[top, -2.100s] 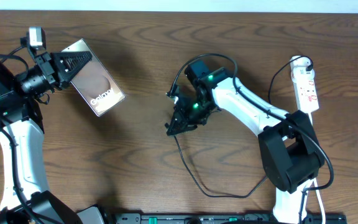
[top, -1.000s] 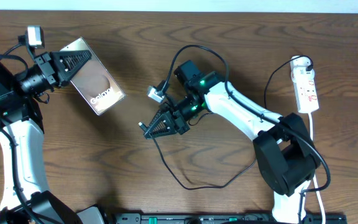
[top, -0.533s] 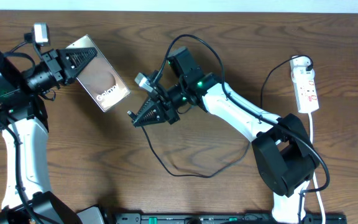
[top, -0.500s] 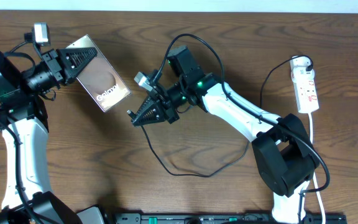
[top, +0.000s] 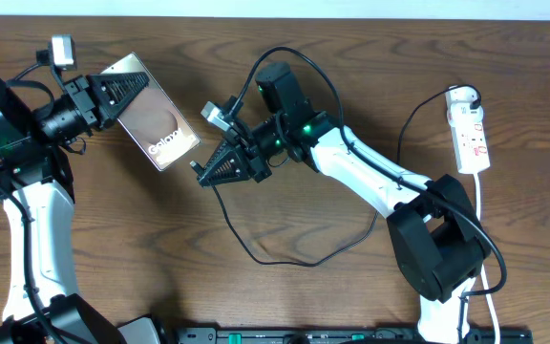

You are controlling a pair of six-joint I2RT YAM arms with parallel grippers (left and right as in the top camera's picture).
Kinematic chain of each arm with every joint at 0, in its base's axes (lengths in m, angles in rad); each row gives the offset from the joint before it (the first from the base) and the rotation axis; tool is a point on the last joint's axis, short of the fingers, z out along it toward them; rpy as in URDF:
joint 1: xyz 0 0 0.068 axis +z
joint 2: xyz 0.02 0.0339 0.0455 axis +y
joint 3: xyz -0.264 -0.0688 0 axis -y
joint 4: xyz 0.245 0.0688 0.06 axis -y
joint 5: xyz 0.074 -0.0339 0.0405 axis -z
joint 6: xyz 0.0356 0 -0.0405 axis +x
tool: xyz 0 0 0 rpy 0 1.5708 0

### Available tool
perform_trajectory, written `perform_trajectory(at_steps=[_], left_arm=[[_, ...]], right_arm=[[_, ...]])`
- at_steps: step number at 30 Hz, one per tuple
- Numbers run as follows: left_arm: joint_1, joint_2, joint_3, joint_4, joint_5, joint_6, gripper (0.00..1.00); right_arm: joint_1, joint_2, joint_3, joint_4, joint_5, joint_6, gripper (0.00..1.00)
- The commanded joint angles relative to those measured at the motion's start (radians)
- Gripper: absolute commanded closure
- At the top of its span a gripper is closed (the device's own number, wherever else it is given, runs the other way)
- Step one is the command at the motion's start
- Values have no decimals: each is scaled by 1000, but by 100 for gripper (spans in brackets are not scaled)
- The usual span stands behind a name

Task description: Plug charger to phone and switch on socket

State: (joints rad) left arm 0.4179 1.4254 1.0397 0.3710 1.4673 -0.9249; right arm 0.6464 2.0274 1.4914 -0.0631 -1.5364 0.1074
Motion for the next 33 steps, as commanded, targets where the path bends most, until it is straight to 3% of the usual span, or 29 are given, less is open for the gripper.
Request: perform_trajectory(at_steps=[1,16,33], left_arm=[[-1,-2,11,10,10,35,93],[-1,-2,11,10,6,42,93],[0,-2,11,10,43,76,93]], right_arm=[[3,-28,13,4,-7,45,99],[46,-28,13,156,43,214,99],[34,-28,13,161,45,234,99]])
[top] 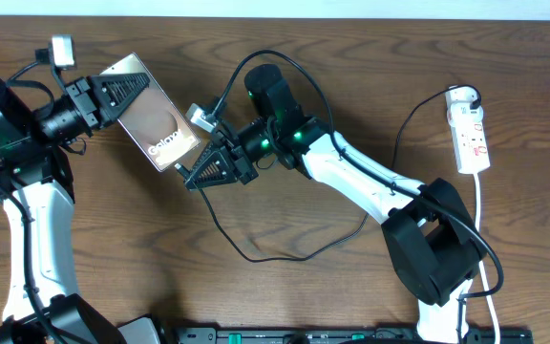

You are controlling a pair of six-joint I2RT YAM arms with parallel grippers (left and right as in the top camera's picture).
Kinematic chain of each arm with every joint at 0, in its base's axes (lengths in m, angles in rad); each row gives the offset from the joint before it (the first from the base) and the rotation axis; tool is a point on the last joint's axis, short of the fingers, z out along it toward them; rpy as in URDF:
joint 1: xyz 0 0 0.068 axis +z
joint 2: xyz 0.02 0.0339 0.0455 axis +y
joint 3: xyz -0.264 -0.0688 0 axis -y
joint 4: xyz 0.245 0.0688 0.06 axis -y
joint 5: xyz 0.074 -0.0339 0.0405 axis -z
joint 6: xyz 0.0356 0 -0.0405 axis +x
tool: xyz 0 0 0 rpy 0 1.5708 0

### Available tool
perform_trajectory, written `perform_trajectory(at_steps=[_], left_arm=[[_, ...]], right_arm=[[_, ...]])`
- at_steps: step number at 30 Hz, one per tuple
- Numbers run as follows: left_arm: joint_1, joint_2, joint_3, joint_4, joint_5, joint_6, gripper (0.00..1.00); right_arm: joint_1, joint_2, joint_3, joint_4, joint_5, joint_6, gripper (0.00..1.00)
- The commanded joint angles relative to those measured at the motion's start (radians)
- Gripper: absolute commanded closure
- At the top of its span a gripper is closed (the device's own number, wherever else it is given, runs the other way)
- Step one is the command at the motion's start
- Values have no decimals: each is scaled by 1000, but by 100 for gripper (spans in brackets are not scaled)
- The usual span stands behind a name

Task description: Plug charger to phone and switch on socket

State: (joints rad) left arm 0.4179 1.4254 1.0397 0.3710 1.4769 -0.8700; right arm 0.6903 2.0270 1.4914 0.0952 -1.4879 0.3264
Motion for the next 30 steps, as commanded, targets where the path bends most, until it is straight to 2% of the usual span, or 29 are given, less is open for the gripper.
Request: perform_trajectory(at_steps=[1,30], left_arm=[[0,-2,11,10,34,21,92],[0,-2,11,10,19,-18,92]], right_arm=[[-12,-28,13,2,-3,17,99],[-31,-28,13,-9,24,50,99]])
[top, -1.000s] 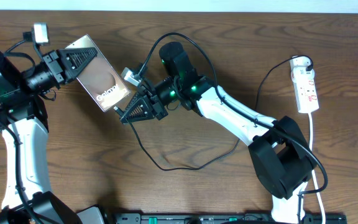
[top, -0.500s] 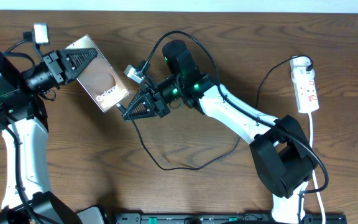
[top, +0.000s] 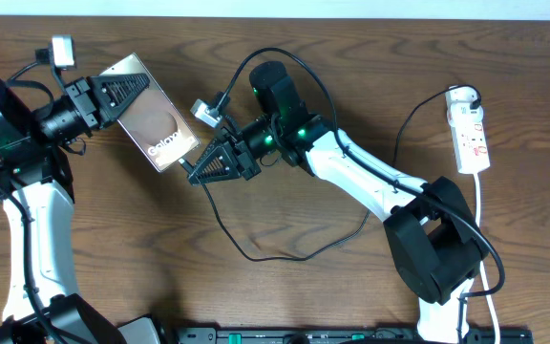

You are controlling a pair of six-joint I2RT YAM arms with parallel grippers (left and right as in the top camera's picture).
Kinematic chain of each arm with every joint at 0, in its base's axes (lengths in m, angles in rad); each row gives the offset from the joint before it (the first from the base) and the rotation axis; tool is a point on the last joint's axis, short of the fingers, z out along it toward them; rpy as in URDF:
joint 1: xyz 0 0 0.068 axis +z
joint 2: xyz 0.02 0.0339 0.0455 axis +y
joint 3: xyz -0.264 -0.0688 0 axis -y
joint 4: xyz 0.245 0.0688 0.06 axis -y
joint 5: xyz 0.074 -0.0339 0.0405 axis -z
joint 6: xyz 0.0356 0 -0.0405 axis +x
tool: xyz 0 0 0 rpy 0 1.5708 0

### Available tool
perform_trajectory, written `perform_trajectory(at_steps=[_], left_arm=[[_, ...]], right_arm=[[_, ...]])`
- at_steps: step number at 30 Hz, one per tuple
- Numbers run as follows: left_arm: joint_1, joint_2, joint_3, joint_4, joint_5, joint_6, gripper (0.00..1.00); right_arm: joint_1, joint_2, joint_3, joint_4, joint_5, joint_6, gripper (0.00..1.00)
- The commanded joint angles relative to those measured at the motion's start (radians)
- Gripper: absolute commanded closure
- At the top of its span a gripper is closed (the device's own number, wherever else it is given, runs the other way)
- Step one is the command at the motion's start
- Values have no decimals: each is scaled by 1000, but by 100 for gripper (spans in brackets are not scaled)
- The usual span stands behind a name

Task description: Plug charger to phone and switch on socket

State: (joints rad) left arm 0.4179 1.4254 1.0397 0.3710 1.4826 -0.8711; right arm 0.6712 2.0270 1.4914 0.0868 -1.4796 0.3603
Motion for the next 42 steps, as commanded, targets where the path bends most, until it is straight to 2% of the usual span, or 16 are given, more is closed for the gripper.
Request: perform_trajectory(at_steps=[1,25,42], left_arm=[[0,-2,11,10,13,-16,92],[0,-2,11,10,13,-16,93],[0,-2,11,10,28,11,93]], right_arm=[[-13,-28,13,-1,18,21,99],[-18,-28,13,2,94,82,99],[-20,-28,13,73,76,141,99]])
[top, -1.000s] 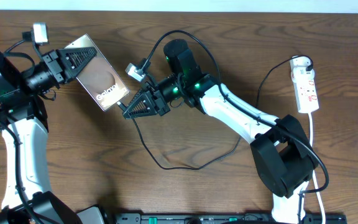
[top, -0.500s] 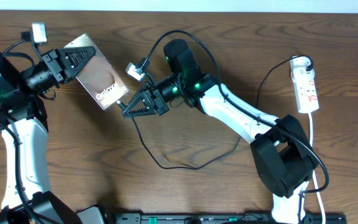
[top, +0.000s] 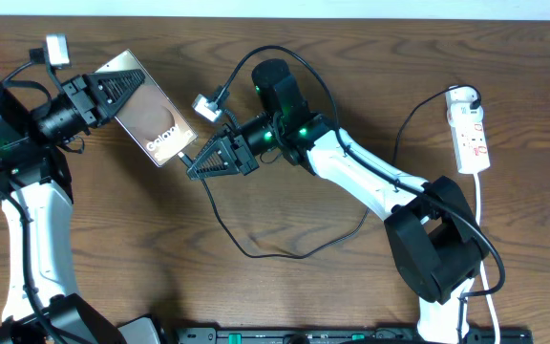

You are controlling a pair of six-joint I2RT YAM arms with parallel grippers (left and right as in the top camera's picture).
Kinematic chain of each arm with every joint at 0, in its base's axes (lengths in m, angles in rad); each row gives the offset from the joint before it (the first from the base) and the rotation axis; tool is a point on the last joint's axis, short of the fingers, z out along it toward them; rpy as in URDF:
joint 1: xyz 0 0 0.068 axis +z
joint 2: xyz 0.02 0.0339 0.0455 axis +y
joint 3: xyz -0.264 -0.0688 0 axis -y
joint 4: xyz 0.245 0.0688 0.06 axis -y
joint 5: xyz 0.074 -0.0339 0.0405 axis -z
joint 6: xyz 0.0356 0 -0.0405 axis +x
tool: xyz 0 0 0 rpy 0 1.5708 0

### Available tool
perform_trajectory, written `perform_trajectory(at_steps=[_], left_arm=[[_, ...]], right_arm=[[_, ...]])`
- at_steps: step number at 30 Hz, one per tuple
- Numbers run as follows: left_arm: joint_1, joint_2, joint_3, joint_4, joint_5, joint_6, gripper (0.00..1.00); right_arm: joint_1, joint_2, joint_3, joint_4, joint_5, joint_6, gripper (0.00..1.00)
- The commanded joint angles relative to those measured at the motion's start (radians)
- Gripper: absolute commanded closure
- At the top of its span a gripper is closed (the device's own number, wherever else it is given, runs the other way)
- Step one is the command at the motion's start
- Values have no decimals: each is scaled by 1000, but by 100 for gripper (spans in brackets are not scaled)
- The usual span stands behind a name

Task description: Plug charger to phone and switch on socket

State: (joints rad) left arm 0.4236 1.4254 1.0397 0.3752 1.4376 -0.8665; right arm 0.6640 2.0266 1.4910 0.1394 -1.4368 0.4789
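The phone (top: 149, 107), screen up with a "Galaxy" wallpaper, lies tilted at upper left. My left gripper (top: 122, 86) is shut on its upper left end. My right gripper (top: 197, 167) is shut on the black charger plug, whose tip sits at the phone's lower right end; whether it is seated in the port cannot be told. The black cable (top: 256, 250) loops down across the table. The white socket strip (top: 470, 136) lies at far right with a plug in its top outlet.
A white cable (top: 483, 229) runs from the strip down the right edge. A dark bar (top: 351, 335) lines the table's front edge. The right arm's base (top: 437, 263) stands at lower right.
The phone and my left gripper have shifted slightly up and left. My right gripper has moved a little up, its plug tip still at the phone's lower end.
First my right gripper held the plug a short way right of the phone. Then it was at the phone's lower right end. It stayed there, and now phone and plug both sit slightly higher.
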Motion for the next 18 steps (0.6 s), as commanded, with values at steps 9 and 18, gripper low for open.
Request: perform_trajectory(at_steps=[9,18], left_arm=[[-6,-2,11,5,74,6,93],[-6,-2,11,5,80,5,92]], right_arm=[[-13,-27,13,92,13,105,99],[-17,-27,13,97,32,157,99]])
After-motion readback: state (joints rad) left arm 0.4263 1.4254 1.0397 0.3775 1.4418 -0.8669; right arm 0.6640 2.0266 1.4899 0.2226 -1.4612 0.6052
